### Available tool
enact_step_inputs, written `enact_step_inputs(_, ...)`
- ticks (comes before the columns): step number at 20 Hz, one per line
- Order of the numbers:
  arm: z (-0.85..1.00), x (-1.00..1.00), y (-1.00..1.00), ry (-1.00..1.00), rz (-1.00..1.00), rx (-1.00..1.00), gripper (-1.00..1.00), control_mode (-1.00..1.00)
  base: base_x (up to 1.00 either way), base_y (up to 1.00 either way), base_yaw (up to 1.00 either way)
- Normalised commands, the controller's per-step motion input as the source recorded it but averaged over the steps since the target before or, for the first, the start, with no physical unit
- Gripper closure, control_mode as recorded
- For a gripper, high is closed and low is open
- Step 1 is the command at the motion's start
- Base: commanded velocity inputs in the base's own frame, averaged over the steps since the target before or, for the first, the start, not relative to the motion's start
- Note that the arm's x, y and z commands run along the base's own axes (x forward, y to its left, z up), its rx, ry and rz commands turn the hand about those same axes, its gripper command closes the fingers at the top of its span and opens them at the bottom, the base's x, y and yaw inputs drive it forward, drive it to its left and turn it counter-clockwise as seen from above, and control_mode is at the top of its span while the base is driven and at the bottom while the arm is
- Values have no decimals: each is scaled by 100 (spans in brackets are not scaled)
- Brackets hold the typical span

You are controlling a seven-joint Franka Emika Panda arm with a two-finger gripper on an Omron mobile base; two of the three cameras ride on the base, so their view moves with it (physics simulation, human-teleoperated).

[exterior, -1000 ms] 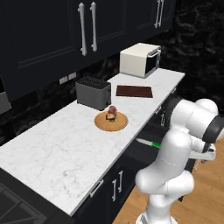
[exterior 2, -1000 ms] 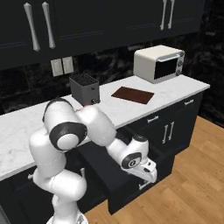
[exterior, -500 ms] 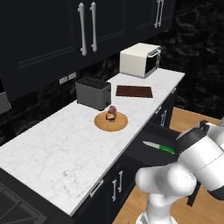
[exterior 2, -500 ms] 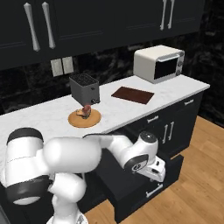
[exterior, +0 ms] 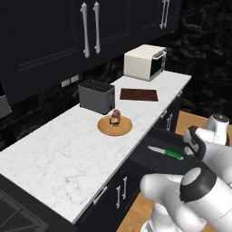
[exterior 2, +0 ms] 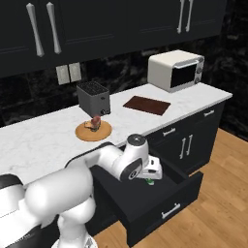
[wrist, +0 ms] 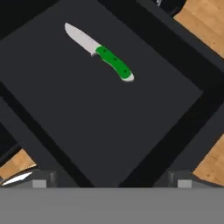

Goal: Pick up the knife from the drawer and place it on the cutting board. Then place the meat from the plate to the cutting board.

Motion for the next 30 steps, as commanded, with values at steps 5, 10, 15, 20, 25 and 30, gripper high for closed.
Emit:
enact_step_inputs(5, 0, 65, 12, 3, 30, 0, -100, -100, 0, 0, 0)
enact_step_inputs(10, -3, 65, 4, 12, 1, 0, -100, -100, 0, 0, 0)
enact_step_inputs(15, -23, 39, -1, 2, 0, 0, -100, -100, 0, 0, 0)
enact_step_inputs(20, -42, 34, 0, 0, 0, 0, -100, -100, 0, 0, 0)
enact_step_inputs(25, -48, 43, -1, 0, 0, 0, -100, -100, 0, 0, 0)
enact_step_inputs(30, -29, 34, -10, 6, 1, 0, -100, -100, 0, 0, 0)
